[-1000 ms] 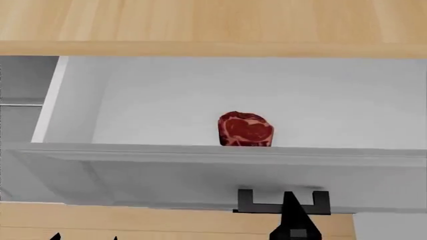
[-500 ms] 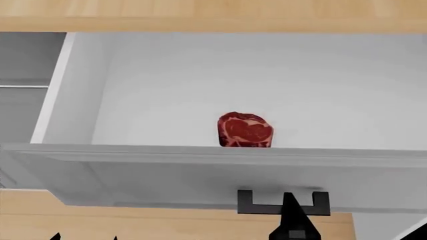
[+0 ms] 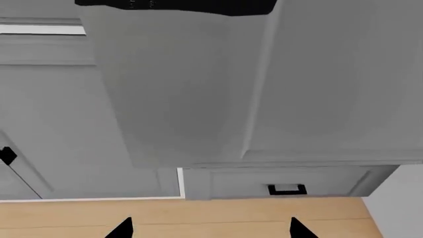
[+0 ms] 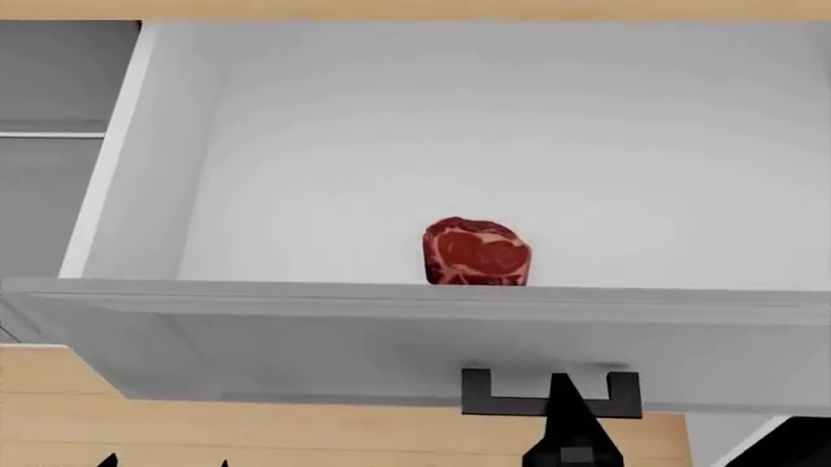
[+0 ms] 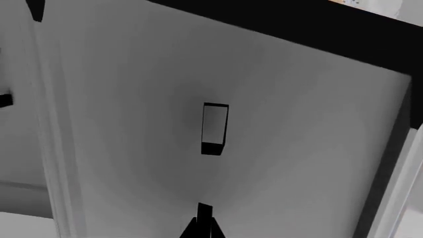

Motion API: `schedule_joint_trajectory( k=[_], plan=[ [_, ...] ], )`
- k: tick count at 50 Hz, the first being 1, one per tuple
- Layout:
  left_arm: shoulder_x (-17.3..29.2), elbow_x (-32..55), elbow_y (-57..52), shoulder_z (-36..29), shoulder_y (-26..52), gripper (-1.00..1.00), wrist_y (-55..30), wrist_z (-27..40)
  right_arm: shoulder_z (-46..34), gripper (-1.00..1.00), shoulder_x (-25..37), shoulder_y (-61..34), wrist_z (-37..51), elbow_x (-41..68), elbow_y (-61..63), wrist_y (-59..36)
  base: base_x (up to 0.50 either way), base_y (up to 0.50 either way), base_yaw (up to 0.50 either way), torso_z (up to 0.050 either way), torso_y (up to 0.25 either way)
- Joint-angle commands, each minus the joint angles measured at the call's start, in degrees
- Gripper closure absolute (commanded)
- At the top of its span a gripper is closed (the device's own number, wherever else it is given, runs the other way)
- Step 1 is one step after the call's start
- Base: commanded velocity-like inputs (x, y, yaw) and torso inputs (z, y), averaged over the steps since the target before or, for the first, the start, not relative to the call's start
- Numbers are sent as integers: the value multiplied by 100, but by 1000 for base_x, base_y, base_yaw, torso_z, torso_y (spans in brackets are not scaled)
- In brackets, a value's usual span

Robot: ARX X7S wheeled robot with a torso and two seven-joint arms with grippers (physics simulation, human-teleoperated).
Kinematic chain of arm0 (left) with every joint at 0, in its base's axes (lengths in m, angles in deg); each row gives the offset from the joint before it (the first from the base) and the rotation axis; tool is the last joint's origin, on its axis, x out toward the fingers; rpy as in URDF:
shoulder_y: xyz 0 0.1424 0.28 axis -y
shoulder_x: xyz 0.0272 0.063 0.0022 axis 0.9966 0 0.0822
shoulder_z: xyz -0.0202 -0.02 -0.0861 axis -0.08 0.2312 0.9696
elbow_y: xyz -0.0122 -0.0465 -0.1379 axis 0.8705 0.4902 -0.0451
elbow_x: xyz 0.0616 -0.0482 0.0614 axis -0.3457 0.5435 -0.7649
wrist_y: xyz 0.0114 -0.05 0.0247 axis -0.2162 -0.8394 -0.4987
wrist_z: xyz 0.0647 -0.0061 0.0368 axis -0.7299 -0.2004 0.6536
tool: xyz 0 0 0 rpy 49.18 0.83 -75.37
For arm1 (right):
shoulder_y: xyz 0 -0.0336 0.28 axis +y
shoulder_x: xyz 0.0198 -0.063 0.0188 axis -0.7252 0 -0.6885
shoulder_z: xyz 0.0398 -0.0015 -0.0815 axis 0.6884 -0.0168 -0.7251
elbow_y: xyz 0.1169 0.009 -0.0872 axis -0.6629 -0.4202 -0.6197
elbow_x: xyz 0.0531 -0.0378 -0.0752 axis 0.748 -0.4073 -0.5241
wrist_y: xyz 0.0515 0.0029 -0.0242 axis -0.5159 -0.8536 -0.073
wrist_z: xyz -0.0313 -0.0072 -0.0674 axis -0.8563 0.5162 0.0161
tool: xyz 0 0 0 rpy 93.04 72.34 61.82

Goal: Open the right drawer.

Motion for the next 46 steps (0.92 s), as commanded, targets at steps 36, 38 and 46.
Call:
schedule_joint_trajectory(
  k=[36, 38, 46],
  plan=[
    [-55, -40, -17, 36, 12, -100, 56, -86, -17, 100, -142, -148, 136, -1078, 115, -153, -138, 0, 0, 1, 2],
    [-56, -39, -3, 35, 14, -100, 66, -88, -34, 100, -146, -131, 114, -1102, 138, -167, -133, 0, 0, 0, 5],
    [-51, -31, 8, 25, 22, -100, 77, -87, -24, 100, -157, -156, 147, -1071, 104, -128, -131, 0, 0, 1, 1]
  ],
)
